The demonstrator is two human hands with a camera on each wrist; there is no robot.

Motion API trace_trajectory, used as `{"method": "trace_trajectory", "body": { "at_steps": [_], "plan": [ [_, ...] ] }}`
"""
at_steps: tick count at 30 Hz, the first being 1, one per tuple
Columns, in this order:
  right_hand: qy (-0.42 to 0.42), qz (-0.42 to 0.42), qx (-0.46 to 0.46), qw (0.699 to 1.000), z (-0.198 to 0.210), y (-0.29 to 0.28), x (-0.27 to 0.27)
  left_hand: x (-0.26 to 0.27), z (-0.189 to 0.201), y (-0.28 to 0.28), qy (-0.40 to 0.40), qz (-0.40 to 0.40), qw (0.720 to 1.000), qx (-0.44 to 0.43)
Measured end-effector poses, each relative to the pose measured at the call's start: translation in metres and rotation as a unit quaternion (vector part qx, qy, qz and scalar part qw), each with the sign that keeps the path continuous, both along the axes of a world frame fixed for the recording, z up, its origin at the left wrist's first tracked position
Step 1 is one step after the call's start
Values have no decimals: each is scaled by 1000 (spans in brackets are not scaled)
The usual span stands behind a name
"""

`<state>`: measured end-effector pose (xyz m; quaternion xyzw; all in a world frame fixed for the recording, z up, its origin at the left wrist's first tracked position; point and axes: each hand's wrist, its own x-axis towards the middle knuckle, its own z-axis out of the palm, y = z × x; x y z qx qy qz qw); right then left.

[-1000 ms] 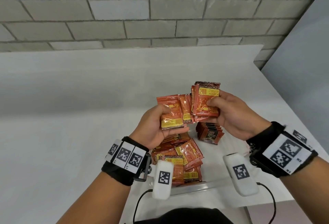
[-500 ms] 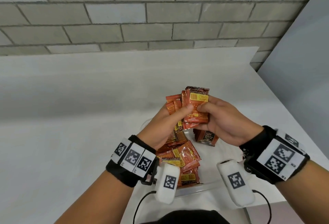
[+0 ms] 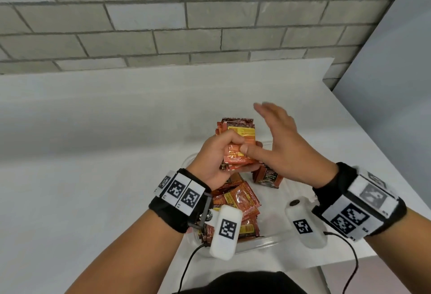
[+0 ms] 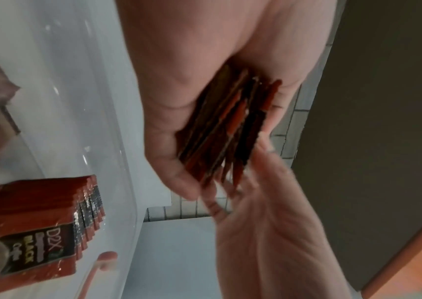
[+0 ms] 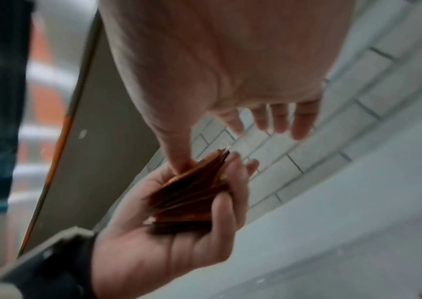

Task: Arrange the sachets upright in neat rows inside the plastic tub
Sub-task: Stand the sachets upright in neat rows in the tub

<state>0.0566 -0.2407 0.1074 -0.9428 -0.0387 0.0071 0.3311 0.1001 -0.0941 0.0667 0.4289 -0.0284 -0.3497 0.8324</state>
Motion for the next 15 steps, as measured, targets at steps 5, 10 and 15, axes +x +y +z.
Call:
{"method": "trace_trajectory", "body": {
  "at_steps": [5, 10, 15],
  "plan": [
    [-96, 147, -108, 979, -1, 6, -5, -4, 0, -5, 20, -22, 999, -26],
    [-104, 129, -114, 980, -3, 9, -5, -6, -2, -1, -19, -59, 993, -98],
    [-86, 142, -73, 983, -2, 12, -7, -10, -4, 0, -33, -44, 994, -90]
  ]
}}
